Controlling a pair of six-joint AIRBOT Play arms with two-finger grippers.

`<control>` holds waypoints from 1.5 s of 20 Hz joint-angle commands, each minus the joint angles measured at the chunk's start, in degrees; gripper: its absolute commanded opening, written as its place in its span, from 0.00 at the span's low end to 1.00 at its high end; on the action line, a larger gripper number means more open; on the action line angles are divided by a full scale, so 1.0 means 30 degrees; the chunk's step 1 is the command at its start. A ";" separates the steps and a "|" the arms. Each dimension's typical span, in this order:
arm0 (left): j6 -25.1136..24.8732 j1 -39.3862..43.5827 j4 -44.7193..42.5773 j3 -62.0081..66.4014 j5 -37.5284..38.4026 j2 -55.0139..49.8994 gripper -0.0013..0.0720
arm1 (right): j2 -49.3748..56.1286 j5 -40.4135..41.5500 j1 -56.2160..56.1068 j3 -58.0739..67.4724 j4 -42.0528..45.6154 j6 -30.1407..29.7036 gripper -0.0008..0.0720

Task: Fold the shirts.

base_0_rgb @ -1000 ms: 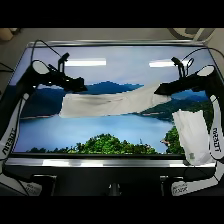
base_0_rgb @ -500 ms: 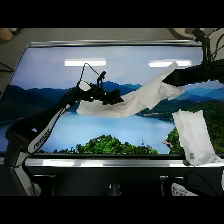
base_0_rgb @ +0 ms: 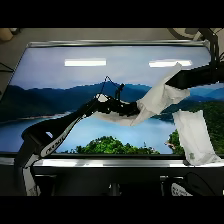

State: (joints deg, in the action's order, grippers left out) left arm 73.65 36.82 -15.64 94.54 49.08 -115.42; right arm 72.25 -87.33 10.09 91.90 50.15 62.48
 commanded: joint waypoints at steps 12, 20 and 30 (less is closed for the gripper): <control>0.4320 -1.3296 -1.7733 0.0015 0.4947 1.4345 0.05 | 0.8699 0.8983 -0.9377 0.0015 -0.3971 0.0758 0.04; 0.3869 -1.2604 -1.7770 -0.0146 0.5661 1.5657 0.05 | 0.9887 0.8247 -0.9114 0.0015 -0.2492 0.0714 0.95; 0.3453 -1.2597 -1.7872 -0.1093 0.5654 1.5620 0.05 | 0.7606 0.4736 -0.2535 -0.5880 0.1246 0.1974 0.93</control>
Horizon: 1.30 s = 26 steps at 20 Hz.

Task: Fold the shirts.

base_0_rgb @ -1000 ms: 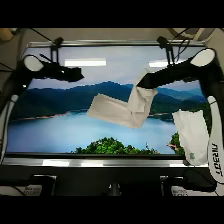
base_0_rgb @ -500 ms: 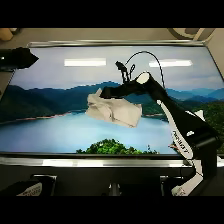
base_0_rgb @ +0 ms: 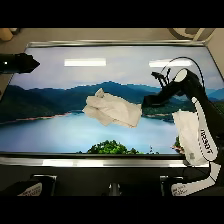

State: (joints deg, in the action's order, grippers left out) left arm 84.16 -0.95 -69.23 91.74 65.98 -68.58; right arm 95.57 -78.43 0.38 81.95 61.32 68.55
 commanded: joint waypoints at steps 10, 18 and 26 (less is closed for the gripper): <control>-0.0044 -0.0007 0.0066 -0.0153 0.0029 0.0015 0.05 | 0.0437 0.5326 -0.1515 -0.4328 -0.7475 -0.1166 0.04; -0.0044 -0.0007 0.0066 -0.0160 -0.0423 0.0007 0.05 | -0.3570 0.0022 0.5064 0.4998 -0.4503 -0.2098 0.04; -0.0051 -0.0007 0.0066 -0.0160 -0.0481 0.0007 0.05 | -0.3606 -0.4393 1.2182 0.6943 -0.3490 -0.1559 0.04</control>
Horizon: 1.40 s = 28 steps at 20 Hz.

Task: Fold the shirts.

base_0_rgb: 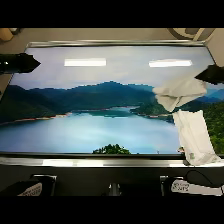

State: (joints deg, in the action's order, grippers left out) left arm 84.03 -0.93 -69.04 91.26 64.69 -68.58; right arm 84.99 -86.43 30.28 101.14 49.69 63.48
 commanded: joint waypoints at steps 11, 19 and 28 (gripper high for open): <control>-0.0015 0.0022 0.0000 -0.0007 -0.1399 0.0000 0.05 | -0.2084 -0.6557 0.5544 -0.1479 0.7745 0.0364 0.04; -0.0029 0.0022 0.0000 0.0007 -0.1938 -0.0015 0.05 | -0.4146 -0.5625 0.5544 -1.0404 1.4753 -0.0328 0.04; -0.0087 0.0022 0.0000 0.0408 -0.1938 -0.0015 0.05 | -0.4146 -0.1982 0.5544 -1.1504 1.6415 -0.1056 0.97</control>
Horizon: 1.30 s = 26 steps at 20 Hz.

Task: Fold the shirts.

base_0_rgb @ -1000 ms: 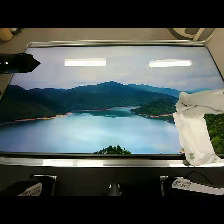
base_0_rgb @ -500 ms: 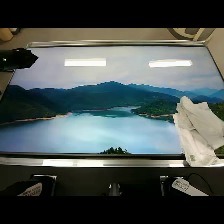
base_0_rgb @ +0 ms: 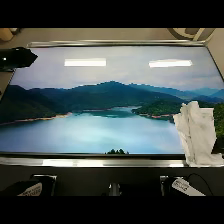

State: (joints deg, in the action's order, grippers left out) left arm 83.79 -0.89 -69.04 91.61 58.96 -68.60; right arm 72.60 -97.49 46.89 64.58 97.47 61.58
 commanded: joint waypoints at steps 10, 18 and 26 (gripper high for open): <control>0.2958 0.2470 -0.9049 0.3432 0.6084 -0.3541 0.34 | 0.0488 0.6535 -0.9857 1.3304 -0.1392 0.1013 0.96; 0.3869 0.2936 -0.6696 -0.2062 0.7497 -0.3694 0.90 | 0.3147 0.1144 -1.3180 1.0295 -0.4342 0.0678 0.95; 0.3526 0.2936 -0.6696 -0.2018 0.7482 -0.3716 0.90 | 0.3140 0.1122 -1.3202 1.0295 -0.4255 0.0678 0.95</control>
State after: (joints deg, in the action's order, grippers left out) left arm 94.35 7.88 -89.14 85.86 81.47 -79.77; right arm 81.93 -93.93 7.55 95.57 84.93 63.59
